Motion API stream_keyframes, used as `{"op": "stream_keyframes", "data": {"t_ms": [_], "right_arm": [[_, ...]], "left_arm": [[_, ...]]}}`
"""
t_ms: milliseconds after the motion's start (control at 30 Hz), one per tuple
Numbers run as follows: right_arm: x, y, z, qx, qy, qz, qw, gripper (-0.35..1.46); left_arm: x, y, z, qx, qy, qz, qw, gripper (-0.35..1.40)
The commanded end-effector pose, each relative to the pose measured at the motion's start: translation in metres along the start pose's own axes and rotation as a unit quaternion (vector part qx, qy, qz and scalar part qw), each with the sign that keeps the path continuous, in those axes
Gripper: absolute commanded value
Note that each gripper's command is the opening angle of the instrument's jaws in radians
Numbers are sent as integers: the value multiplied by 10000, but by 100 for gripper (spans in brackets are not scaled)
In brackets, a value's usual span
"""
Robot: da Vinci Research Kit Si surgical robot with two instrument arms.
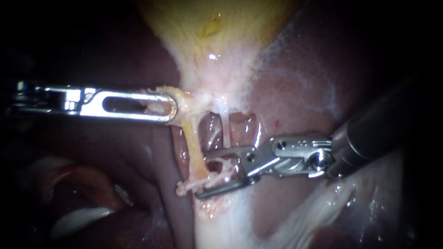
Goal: Clipping second clip left tube
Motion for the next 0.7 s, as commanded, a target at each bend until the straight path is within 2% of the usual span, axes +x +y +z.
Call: {"op": "stream_keyframes", "data": {"t_ms": [33,500,700], "right_arm": [[1,-1,1,13,-6,-1,10000,49],[8,0,14,186,284,228,9992,49],[14,-3,22,350,505,410,9973,49]], "left_arm": [[0,0,0,-4,-2,-1,10000,-35],[0,0,1,-5,-3,-1,10000,-35],[0,0,1,-6,-4,-1,10000,-35]]}}
